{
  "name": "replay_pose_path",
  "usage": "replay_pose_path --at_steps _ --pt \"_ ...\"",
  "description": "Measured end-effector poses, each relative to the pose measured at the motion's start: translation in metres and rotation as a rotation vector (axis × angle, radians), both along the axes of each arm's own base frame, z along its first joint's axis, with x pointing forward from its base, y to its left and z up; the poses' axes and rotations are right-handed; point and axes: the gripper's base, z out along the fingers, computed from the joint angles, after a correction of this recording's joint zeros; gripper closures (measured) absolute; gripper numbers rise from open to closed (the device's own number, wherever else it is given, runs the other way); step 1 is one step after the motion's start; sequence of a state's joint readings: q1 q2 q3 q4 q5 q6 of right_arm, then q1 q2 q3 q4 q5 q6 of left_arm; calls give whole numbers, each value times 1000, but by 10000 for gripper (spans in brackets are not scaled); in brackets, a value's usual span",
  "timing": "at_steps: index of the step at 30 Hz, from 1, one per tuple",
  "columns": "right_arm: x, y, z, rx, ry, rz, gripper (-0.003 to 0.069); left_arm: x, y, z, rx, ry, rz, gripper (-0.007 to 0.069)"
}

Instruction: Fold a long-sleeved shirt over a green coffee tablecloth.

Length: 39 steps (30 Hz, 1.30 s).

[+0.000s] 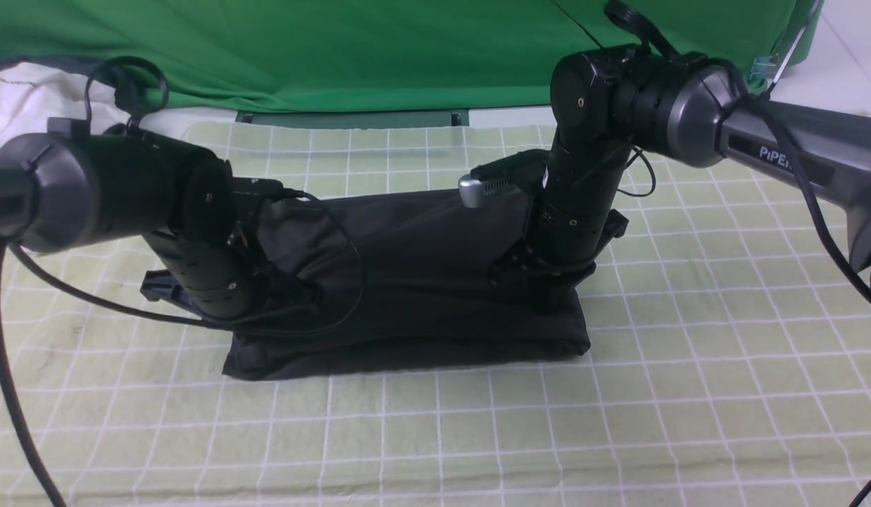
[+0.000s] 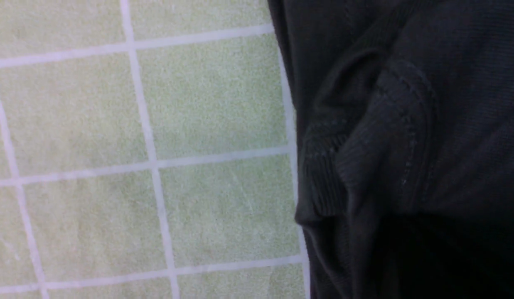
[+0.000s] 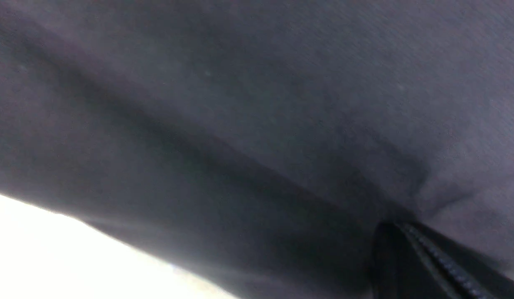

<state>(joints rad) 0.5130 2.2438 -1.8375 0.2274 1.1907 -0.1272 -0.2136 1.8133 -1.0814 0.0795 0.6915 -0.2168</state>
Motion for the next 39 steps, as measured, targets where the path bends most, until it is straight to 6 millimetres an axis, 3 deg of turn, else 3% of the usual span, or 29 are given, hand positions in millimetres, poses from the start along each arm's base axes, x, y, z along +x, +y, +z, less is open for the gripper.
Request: replay_pose_path --at_steps 2,6,9,10,11,15,16,19,23,27,30,32,39 --pt "-1 -4 9 2 -10 -10 662 -5 2 9 11 -2 -4 613" --pt "-4 -16 50 14 -96 -14 662 -17 7 43 8 -70 -4 613" --pt "-21 -26 112 79 -228 -10 662 -39 11 93 -21 -203 1 613" --pt "-31 -31 142 120 -306 -7 662 -50 13 110 -40 -252 3 613" --pt "-33 -32 146 126 -318 -6 662 -52 13 113 -42 -261 3 613" --pt "-80 -59 222 247 -575 8 662 -105 20 159 -138 -435 -4 613" --pt "-87 -63 231 264 -616 10 662 -110 20 161 -146 -450 -3 613" --pt "-129 -88 261 333 -819 15 662 -151 28 178 -184 -561 -3 613" --pt "-176 -117 267 395 -1063 14 662 -197 38 182 -210 -675 -7 613" --pt "-216 -140 244 470 -1257 2 657 -235 46 174 -229 -763 -10 613" --pt "-238 -152 230 523 -1367 -9 656 -250 49 164 -236 -793 -10 613" --pt "-264 -166 210 587 -1492 -23 652 -264 52 150 -245 -833 -11 613" --pt "-321 -196 174 720 -1750 -53 645 -276 53 120 -293 -917 -6 613"
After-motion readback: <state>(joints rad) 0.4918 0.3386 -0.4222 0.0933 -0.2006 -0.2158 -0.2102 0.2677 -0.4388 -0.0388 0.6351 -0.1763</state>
